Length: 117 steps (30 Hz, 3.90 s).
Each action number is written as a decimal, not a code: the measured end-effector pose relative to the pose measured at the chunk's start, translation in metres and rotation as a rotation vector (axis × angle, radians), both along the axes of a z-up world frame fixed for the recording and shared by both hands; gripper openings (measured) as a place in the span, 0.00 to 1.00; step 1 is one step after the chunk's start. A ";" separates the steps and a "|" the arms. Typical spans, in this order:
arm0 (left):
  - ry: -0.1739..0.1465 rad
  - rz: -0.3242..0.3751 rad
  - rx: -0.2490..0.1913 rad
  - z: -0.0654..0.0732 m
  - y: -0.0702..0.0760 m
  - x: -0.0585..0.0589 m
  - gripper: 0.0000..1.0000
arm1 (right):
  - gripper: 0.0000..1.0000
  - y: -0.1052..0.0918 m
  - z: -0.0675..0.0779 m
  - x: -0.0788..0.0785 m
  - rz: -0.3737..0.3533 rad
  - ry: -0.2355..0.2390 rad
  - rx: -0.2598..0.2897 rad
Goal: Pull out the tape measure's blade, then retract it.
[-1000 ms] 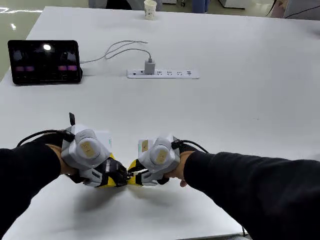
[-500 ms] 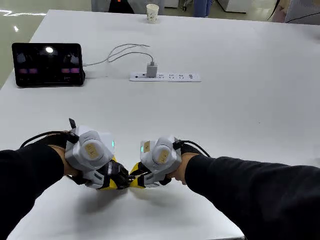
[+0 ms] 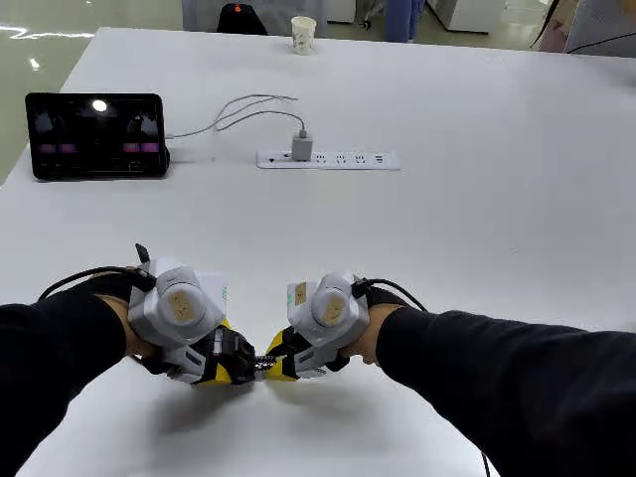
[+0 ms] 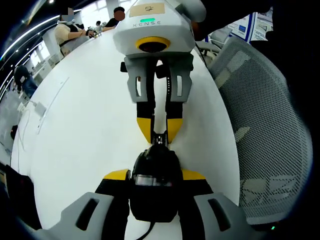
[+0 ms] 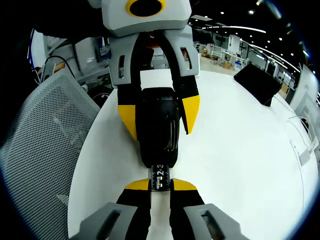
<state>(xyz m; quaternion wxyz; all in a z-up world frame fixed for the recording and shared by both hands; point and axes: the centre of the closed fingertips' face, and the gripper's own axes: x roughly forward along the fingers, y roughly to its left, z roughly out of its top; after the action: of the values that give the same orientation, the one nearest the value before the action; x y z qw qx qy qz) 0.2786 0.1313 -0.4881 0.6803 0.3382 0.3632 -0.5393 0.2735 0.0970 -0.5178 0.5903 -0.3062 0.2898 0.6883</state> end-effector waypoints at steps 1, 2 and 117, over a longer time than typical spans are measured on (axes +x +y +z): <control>0.000 0.001 0.000 0.000 0.000 0.000 0.31 | 0.10 -0.001 0.000 0.000 0.000 -0.002 -0.002; 0.000 0.001 0.000 0.000 0.000 0.000 0.31 | 0.10 -0.002 0.000 0.001 -0.002 -0.001 -0.004; -0.013 0.014 -0.006 0.000 0.000 0.000 0.31 | 0.10 -0.078 -0.001 0.012 -0.074 0.002 -0.077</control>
<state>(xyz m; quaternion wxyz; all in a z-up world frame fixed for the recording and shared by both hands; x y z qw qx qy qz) 0.2785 0.1311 -0.4879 0.6875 0.3371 0.3593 -0.5335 0.2854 0.0193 -0.5185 0.6030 -0.3169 0.3277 0.6546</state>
